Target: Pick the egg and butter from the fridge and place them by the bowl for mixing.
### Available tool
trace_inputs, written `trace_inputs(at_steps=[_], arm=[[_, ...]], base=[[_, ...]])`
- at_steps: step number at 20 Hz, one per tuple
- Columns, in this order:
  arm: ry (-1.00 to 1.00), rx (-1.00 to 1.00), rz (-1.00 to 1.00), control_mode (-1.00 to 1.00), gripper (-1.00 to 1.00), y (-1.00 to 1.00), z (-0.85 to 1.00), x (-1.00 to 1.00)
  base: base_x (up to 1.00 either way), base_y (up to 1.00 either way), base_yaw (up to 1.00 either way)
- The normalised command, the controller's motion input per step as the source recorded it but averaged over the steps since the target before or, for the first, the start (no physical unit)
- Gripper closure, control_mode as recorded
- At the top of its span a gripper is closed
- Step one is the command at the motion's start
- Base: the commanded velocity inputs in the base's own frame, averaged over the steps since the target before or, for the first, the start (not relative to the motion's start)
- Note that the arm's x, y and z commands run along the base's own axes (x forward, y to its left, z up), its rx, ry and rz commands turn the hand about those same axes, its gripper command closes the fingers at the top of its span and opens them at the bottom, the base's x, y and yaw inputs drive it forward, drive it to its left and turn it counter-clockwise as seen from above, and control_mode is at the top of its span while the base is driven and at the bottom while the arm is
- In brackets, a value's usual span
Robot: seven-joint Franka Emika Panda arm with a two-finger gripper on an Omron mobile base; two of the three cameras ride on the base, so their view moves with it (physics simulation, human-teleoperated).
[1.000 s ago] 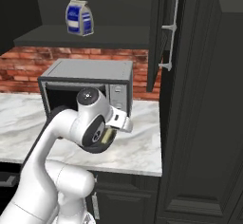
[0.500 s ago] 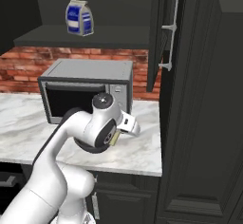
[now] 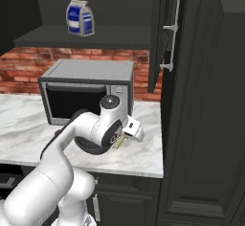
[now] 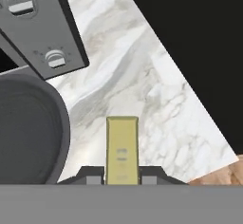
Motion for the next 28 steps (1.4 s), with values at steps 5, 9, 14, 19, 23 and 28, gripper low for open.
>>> trace_inputs(at_steps=[5,9,14,19,23,28], arm=[[0.02,0.01,-0.08,-1.0,1.0,-0.02,-0.34,0.26],[0.0,0.04,-0.01,-1.0,1.0,-0.15,-0.35,0.24],[0.0,0.05,0.0,-1.0,1.0,-0.18,-0.31,0.25],[0.01,0.03,0.0,-1.0,1.0,-0.02,-0.2,0.32],[0.03,0.02,0.0,-1.0,1.0,0.0,-0.17,0.29],[0.0,0.02,0.0,-1.0,1.0,-0.02,-0.24,0.21]], base=[[0.0,0.0,0.0],[0.0,0.0,0.0],[0.0,0.0,0.0],[0.0,0.0,0.0],[0.0,0.0,0.0],[0.0,0.0,0.0]])
